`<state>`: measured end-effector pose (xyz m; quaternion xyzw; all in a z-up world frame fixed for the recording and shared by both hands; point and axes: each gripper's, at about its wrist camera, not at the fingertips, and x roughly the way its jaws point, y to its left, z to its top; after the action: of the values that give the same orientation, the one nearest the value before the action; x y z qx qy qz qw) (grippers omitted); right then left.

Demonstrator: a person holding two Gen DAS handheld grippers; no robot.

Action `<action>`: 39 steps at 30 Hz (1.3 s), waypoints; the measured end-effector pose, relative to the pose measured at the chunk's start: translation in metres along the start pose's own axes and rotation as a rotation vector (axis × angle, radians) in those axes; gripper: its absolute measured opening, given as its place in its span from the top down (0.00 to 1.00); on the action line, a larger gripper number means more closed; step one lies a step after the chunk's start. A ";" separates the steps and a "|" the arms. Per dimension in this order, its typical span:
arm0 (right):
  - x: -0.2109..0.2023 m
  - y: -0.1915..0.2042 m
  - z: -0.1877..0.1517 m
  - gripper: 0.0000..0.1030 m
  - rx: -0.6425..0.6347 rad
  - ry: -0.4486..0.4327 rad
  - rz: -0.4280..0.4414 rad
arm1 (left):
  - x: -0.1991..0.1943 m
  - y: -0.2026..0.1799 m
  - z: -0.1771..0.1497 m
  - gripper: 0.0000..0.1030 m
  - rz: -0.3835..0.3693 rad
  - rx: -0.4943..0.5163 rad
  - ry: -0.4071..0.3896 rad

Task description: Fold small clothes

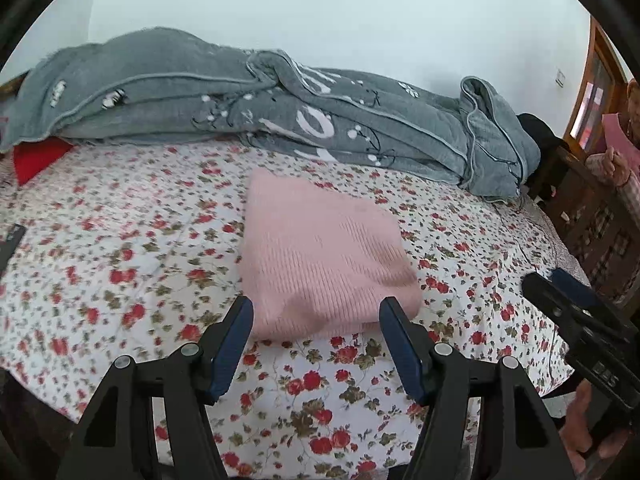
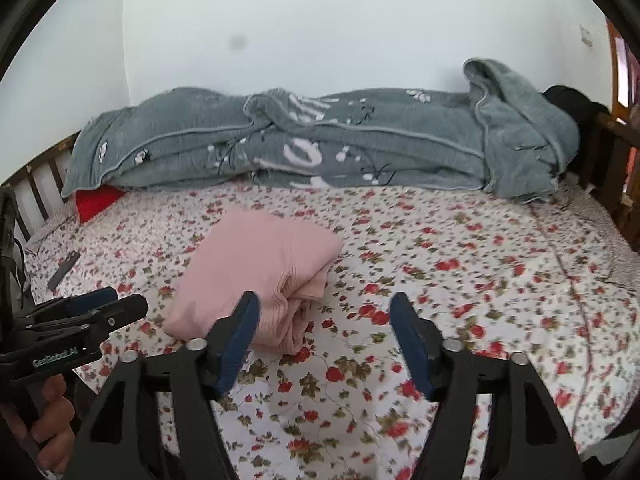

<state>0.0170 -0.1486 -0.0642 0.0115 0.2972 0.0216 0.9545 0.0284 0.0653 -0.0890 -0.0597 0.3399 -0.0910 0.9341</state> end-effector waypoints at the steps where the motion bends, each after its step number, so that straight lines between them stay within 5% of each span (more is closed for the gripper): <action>1: -0.008 -0.001 0.000 0.22 -0.001 -0.012 -0.004 | -0.005 -0.002 -0.001 0.34 0.007 0.001 -0.003; 6: -0.036 -0.005 -0.003 0.10 0.000 -0.021 -0.013 | -0.033 -0.014 -0.005 0.23 0.033 0.022 -0.025; 10: -0.049 -0.011 -0.007 0.10 0.022 -0.011 -0.027 | -0.050 -0.024 -0.006 0.19 0.067 0.054 -0.045; 18: -0.064 -0.016 -0.008 0.02 0.003 -0.015 -0.044 | -0.056 -0.031 -0.009 0.18 0.091 0.056 -0.052; 39: -0.061 -0.013 -0.012 0.01 0.006 0.003 -0.034 | -0.054 -0.032 -0.008 0.17 0.077 0.055 -0.061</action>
<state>-0.0395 -0.1644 -0.0399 0.0093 0.2990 0.0045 0.9542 -0.0217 0.0447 -0.0552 -0.0238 0.3106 -0.0626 0.9482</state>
